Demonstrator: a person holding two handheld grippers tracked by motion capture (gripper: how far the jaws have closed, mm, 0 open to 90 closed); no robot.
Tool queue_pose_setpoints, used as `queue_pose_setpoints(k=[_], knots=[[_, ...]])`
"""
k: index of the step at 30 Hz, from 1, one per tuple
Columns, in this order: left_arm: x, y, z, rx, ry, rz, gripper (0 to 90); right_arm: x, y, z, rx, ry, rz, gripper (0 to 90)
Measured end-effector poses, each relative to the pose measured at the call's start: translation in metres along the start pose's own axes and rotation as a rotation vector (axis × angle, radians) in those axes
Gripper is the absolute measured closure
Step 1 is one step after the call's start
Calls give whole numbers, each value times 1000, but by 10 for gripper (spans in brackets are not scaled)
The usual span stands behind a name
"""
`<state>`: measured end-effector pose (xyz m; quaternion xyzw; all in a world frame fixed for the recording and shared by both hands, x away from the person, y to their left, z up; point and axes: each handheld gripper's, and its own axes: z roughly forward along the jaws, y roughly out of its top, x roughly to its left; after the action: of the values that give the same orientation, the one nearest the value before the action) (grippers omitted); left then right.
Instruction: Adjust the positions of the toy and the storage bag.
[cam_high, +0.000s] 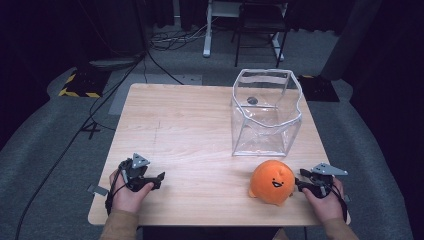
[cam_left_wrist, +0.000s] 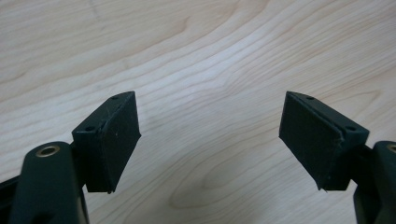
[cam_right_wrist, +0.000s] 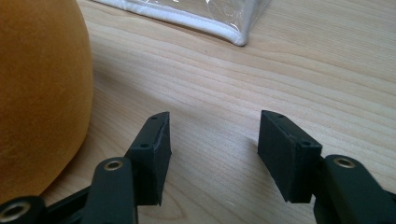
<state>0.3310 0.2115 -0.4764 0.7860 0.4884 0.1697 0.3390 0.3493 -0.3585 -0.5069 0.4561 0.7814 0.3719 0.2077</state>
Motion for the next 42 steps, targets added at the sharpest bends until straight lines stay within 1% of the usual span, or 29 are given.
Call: queue_pose_setpoints(k=[2, 3, 4, 5, 8, 9, 10, 12, 13, 15, 16, 18, 19, 20, 23, 24, 25, 26, 28, 29, 30, 31, 32, 34, 35, 39, 40, 41, 42], knots=[[-8, 7, -1, -8, -10, 20, 207, -3, 0, -1, -5, 12, 25, 497], [-8, 7, -1, -8, -10, 20, 207, -3, 0, -1, -5, 12, 25, 497], [-15, 14, -1, -18, -23, 37, 208, -7, -1, -3, -11, 21, 52, 535], [-19, 17, -1, -24, -31, 47, 208, -8, -2, -3, -14, 23, 59, 536], [-26, 25, -1, -37, -46, 56, 208, -10, 0, -5, -15, 18, 39, 547], [-31, 32, 1, -50, -55, 75, 215, -11, 5, -10, -19, 13, 15, 560], [-31, 32, 1, -50, -55, 75, 216, -11, 5, -10, -19, 13, 15, 560], [-38, 41, 3, -53, -69, 95, 217, -12, 18, -21, -31, 19, 6, 559], [-43, 46, 5, -57, -79, 112, 221, -12, 21, -23, -34, 22, 3, 556], [-47, 49, 6, -54, -90, 119, 230, -12, 24, -26, -38, 27, 3, 552], [-53, 55, 8, -59, -107, 136, 230, -11, 29, -31, -43, 30, 6, 552], [-56, 58, 9, -60, -116, 145, 231, -11, 31, -34, -47, 29, 3, 553], [-61, 64, 9, -72, -134, 149, 234, -11, 36, -38, -52, 27, -4, 556], [-62, 67, 10, -72, -138, 165, 234, -11, 39, -41, -56, 25, -8, 556], [-66, 72, 11, -79, -147, 172, 235, -11, 46, -45, -60, 21, -17, 558], [-70, 77, 14, -87, -160, 181, 237, -11, 52, -49, -70, 21, -27, 563], [-70, 77, 14, -87, -160, 181, 237, -11, 52, -49, -70, 21, -27, 563], [-73, 82, 17, -91, -176, 187, 241, -10, 59, -52, -77, 23, -32, 569], [-75, 85, 18, -91, -179, 199, 243, -11, 66, -52, -81, 22, -41, 574], [-78, 88, 20, -89, -181, 200, 243, -11, 66, -52, -81, 22, -41, 574], [-83, 95, 24, -94, -188, 214, 247, -12, 73, -52, -82, 25, -45, 582], [-83, 95, 24, -94, -188, 214, 250, -12, 73, -52, -82, 25, -45, 582], [-86, 98, 26, -98, -191, 222, 256, -13, 80, -50, -85, 26, -46, 589], [-91, 103, 32, -99, -208, 220, 261, -14, 84, -49, -87, 26, -47, 593], [-97, 109, 38, -93, -213, 235, 271, -15, 90, -47, -85, 24, -52, 603], [-105, 118, 46, -98, -215, 248, 284, -18, 97, -44, -75, 19, -57, 613], [-110, 123, 52, -107, -233, 243, 295, -21, 101, -42, -64, 11, -60, 620], [-110, 123, 52, -107, -233, 243, 298, -21, 101, -42, -64, 11, -60, 620], [-115, 127, 59, -103, -236, 251, 299, -23, 106, -40, -55, 12, -55, 623]])
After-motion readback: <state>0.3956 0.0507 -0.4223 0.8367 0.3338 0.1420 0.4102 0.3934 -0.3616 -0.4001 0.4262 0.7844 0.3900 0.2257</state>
